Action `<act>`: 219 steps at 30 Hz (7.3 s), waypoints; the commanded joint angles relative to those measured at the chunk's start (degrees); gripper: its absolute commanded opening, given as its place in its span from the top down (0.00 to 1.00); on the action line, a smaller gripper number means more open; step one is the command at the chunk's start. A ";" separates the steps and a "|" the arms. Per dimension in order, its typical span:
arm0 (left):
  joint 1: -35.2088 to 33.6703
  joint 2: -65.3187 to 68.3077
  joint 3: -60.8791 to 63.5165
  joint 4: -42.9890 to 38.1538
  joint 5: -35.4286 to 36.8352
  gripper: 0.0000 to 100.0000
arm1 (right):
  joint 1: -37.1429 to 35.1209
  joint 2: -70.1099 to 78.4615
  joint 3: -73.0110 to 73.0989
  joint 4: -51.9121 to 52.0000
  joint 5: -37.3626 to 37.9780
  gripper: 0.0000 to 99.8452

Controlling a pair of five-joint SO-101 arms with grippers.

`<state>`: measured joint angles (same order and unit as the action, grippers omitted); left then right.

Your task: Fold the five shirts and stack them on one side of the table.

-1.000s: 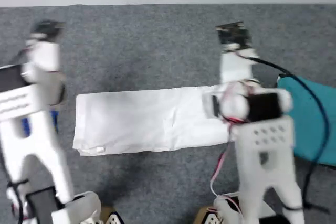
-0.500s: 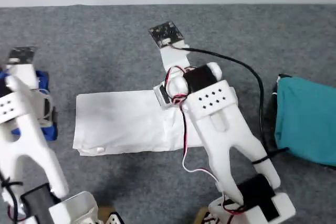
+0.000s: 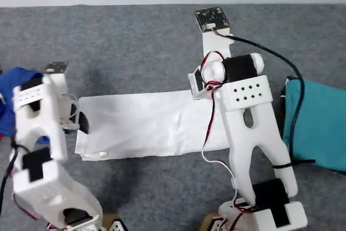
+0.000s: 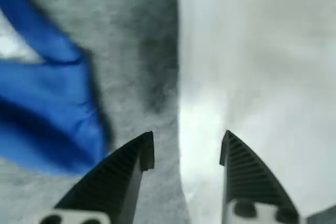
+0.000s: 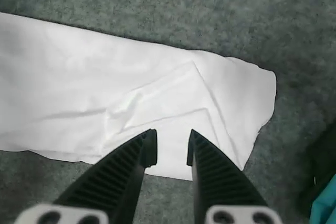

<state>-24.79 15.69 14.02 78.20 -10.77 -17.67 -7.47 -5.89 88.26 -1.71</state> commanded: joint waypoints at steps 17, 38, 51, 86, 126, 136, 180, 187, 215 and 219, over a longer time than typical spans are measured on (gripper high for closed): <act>6.24 18.90 -17.19 7.38 4.04 0.86 | 1.01 -3.47 -3.16 0.13 -0.18 0.88; -2.37 2.99 -23.87 13.71 -2.02 1.00 | 11.65 -14.11 -3.16 0.48 5.54 0.89; 11.60 2.20 -25.45 22.42 -2.55 1.00 | 20.44 -18.33 -3.08 3.38 5.54 0.89; 54.42 8.70 -40.75 14.95 10.37 1.00 | 45.32 -25.10 -2.64 11.03 13.89 0.89; 44.48 9.49 -59.74 22.33 7.91 0.85 | 40.04 -25.01 2.90 6.29 13.45 0.89; 31.12 -14.42 -42.51 22.42 7.47 1.00 | 13.85 -25.10 13.01 6.02 13.36 0.98; -15.38 -34.64 -10.59 13.71 1.23 1.00 | -27.91 6.99 14.24 -25.63 9.14 0.99; -15.30 -34.64 -10.59 13.98 1.32 1.00 | -21.76 17.36 6.42 -38.73 15.12 0.99; -15.21 -35.16 -6.73 14.07 1.32 1.00 | -15.96 34.68 -42.55 3.30 15.12 0.99; -15.21 -35.16 -6.73 14.59 1.32 1.00 | -14.55 32.40 -42.55 12.26 10.81 0.99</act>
<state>-40.26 -17.01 7.52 92.97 -9.01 -33.85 29.80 -45.36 94.95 12.44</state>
